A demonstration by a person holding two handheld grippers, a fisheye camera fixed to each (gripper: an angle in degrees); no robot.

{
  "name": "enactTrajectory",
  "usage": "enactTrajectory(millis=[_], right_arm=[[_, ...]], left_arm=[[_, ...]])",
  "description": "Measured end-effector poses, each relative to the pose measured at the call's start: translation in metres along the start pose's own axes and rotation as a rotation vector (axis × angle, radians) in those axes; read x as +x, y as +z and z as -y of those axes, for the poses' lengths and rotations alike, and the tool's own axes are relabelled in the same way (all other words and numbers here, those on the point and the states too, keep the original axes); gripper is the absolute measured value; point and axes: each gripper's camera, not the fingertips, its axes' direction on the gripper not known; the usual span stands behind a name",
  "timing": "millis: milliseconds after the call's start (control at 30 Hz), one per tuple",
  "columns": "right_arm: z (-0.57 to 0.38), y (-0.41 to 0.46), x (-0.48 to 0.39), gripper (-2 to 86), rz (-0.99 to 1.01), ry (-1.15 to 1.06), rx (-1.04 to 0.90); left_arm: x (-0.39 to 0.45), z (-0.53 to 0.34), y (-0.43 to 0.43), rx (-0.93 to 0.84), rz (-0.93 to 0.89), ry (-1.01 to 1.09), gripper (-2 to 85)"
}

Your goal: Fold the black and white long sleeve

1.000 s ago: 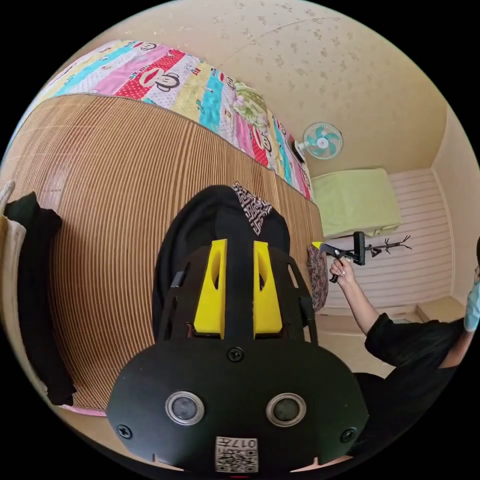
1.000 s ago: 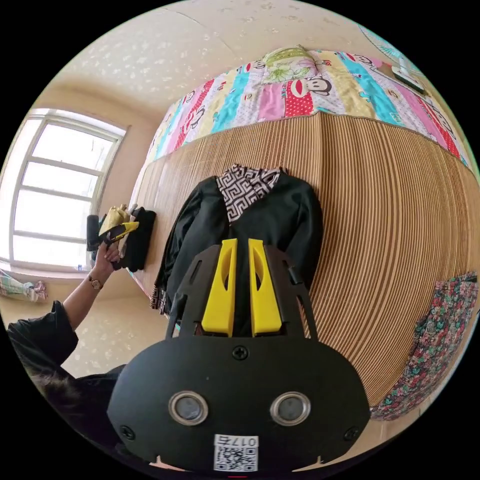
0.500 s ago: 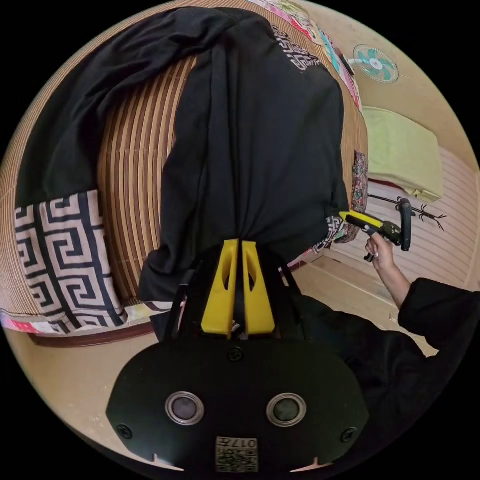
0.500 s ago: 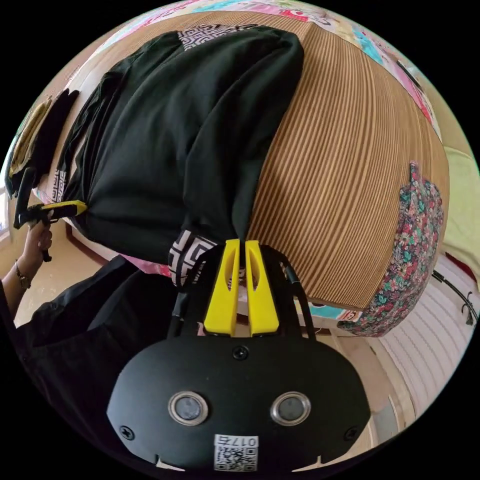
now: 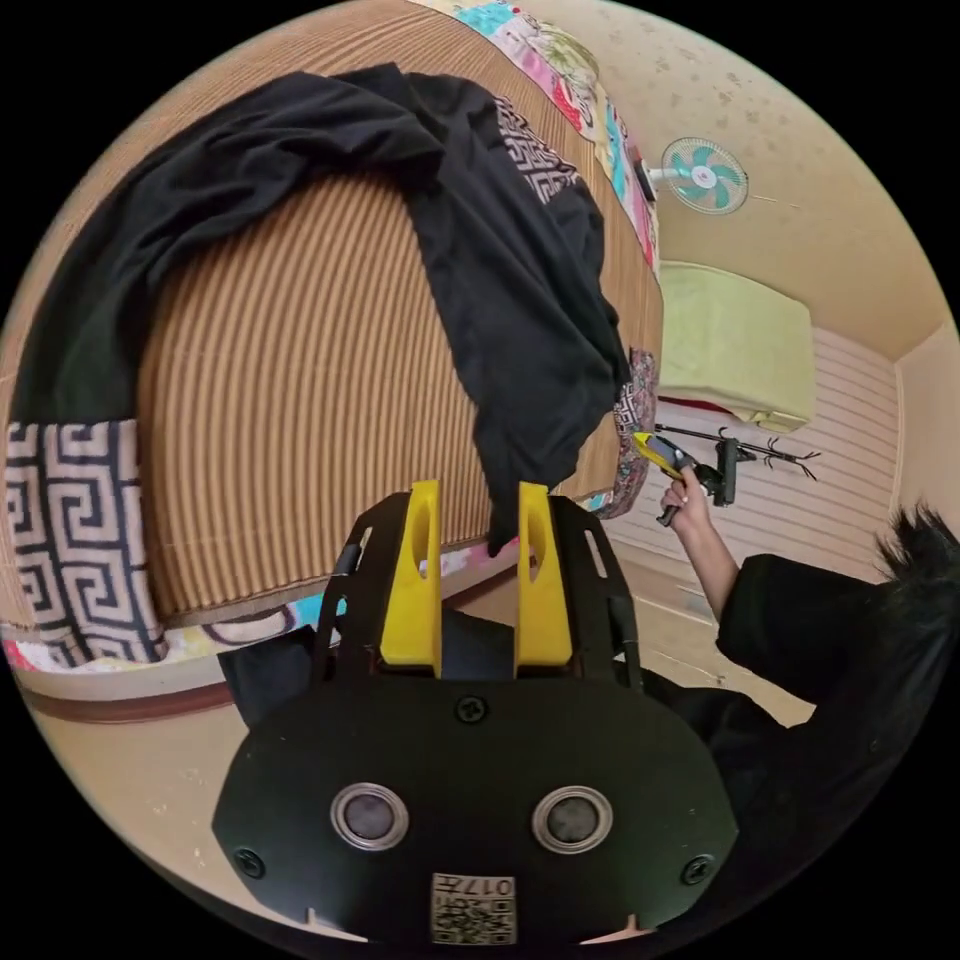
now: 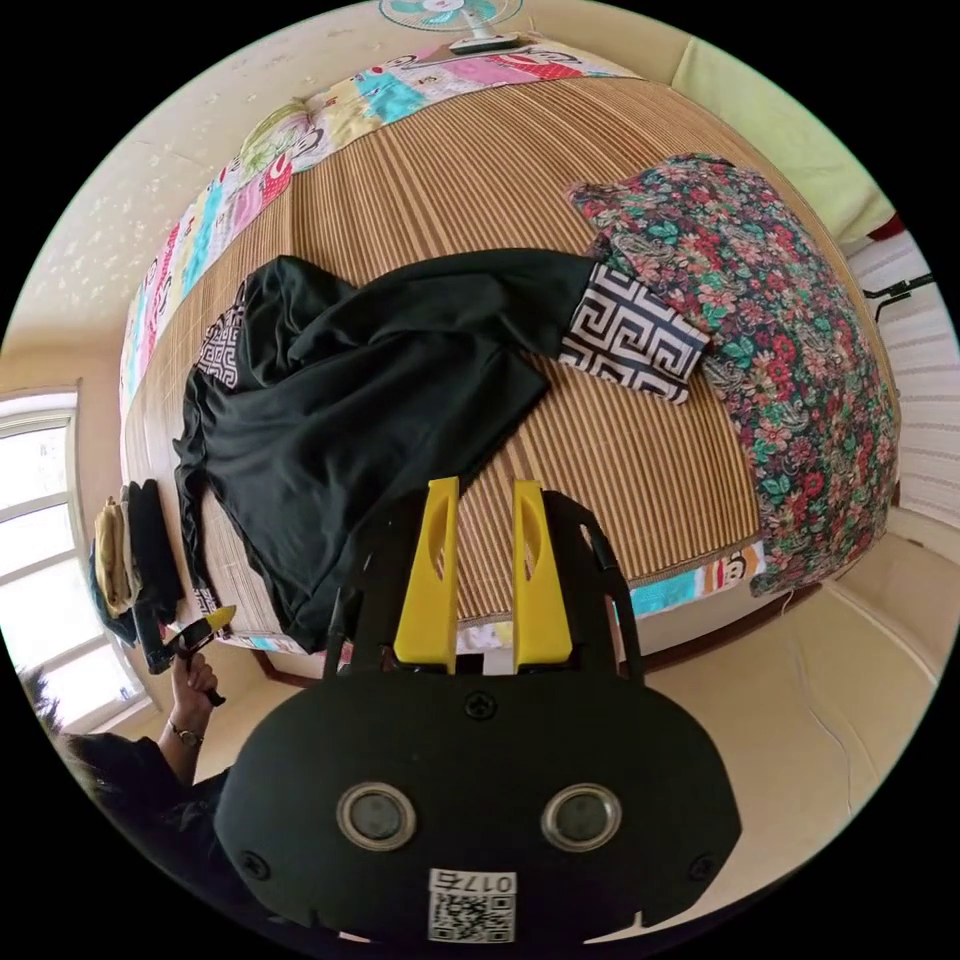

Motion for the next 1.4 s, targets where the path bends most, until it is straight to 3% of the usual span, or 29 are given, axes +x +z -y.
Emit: enactTrajectory(millis=[100,167,233,333,400,500,600,667,767,867,967,1100,1167,1267,1333,1400], right_arm=[[-0.003,0.023,-0.014,7.9,0.058,-0.01,-0.014],[-0.003,0.026,-0.02,7.8,0.074,-0.033,0.009],[0.0,0.024,-0.02,7.8,0.069,-0.047,0.029],[0.013,0.018,-0.011,7.9,0.028,-0.056,0.055],[0.023,0.013,-0.001,7.9,-0.022,-0.056,0.095],[0.03,0.018,0.009,7.7,-0.031,-0.068,0.105],[0.014,0.069,0.005,6.9,-0.053,-0.139,-0.133],[-0.025,0.074,-0.008,5.1,-0.184,-0.225,-0.051],[-0.078,0.095,-0.021,2.6,-0.363,-0.352,-0.193],[-0.119,0.107,-0.009,1.7,-0.323,-0.335,-0.301],[-0.134,0.108,0.016,1.2,-0.283,-0.209,-0.344],[-0.123,0.088,0.029,0.7,-0.231,-0.107,-0.235],[-0.113,0.084,0.021,0.7,-0.215,-0.138,-0.188],[-0.094,0.088,-0.001,0.5,-0.209,-0.232,-0.177],[-0.086,0.089,-0.014,0.5,-0.188,-0.279,-0.163],[-0.082,0.086,-0.03,0.4,-0.153,-0.353,-0.131]], left_arm=[[0.021,0.023,0.063,-0.174,-0.012,0.039,11.0],[0.025,0.03,0.095,-0.305,0.071,0.005,8.1],[0.026,0.032,0.103,-0.349,0.155,0.009,3.4],[0.015,0.021,0.089,-0.365,0.136,0.047,0.4],[0.006,-0.004,0.057,-0.319,0.163,0.096,-0.3],[-0.021,-0.04,0.012,-0.281,0.264,-0.006,-0.7],[-0.046,-0.07,-0.022,-0.213,0.222,-0.085,-0.7],[-0.059,-0.085,-0.027,-0.225,0.18,-0.108,-0.6],[-0.072,-0.112,-0.025,-0.298,0.289,-0.137,-0.4],[-0.08,-0.141,-0.031,-0.294,0.364,-0.162,0.5],[-0.084,-0.162,-0.063,-0.115,0.312,-0.193,3.9],[-0.092,-0.176,-0.142,0.282,0.392,-0.286,8.5],[-0.106,-0.171,-0.158,0.363,0.401,-0.343,9.0],[-0.125,-0.146,-0.149,0.307,0.474,-0.352,7.6],[-0.124,-0.135,-0.134,0.208,0.633,-0.334,3.2],[-0.112,-0.135,-0.132,0.101,0.707,-0.221,0.1]])
